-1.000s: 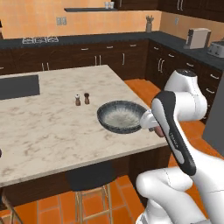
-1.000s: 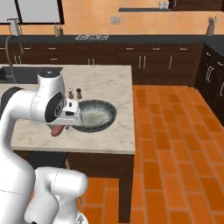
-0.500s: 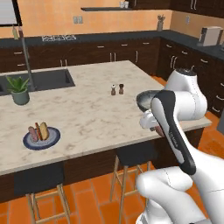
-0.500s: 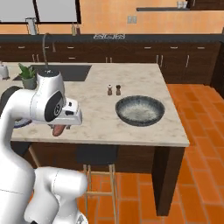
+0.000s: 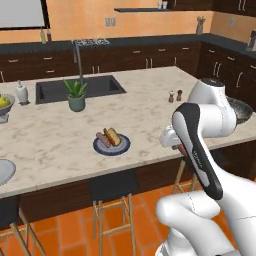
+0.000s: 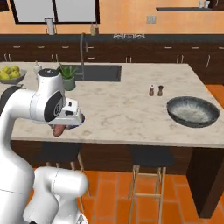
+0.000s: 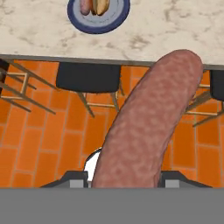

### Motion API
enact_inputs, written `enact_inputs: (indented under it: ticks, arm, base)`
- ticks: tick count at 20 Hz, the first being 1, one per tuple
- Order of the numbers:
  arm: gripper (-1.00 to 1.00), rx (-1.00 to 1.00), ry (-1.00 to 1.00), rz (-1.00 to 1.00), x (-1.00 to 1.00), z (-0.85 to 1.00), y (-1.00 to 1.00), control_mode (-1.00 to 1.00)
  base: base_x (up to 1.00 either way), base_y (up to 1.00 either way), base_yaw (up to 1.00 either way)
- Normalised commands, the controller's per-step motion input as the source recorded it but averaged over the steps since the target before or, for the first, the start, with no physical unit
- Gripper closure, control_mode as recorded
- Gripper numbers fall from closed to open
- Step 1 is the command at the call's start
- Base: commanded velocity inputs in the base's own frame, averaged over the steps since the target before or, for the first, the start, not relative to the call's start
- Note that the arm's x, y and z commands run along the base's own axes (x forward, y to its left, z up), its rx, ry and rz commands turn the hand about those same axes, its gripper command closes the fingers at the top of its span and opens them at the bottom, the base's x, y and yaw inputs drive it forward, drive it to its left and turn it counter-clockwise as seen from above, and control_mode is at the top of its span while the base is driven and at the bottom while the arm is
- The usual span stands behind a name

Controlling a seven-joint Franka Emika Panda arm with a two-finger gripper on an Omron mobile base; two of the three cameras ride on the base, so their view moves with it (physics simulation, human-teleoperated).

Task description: Place one bun and one sausage from the bowl on each plate.

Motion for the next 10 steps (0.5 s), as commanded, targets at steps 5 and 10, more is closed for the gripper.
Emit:
enact_inputs:
  ticks: [5, 10]
  arm:
    - [1.0, 0.0, 0.0, 0.0, 0.0, 0.0, 0.0, 1.0]
    - [1.0, 0.0, 0.0, 0.0, 0.0, 0.0, 0.0, 1.0]
  base:
    - [-0.08, 1.0, 0.02]
    - [0.01, 1.0, 0.17]
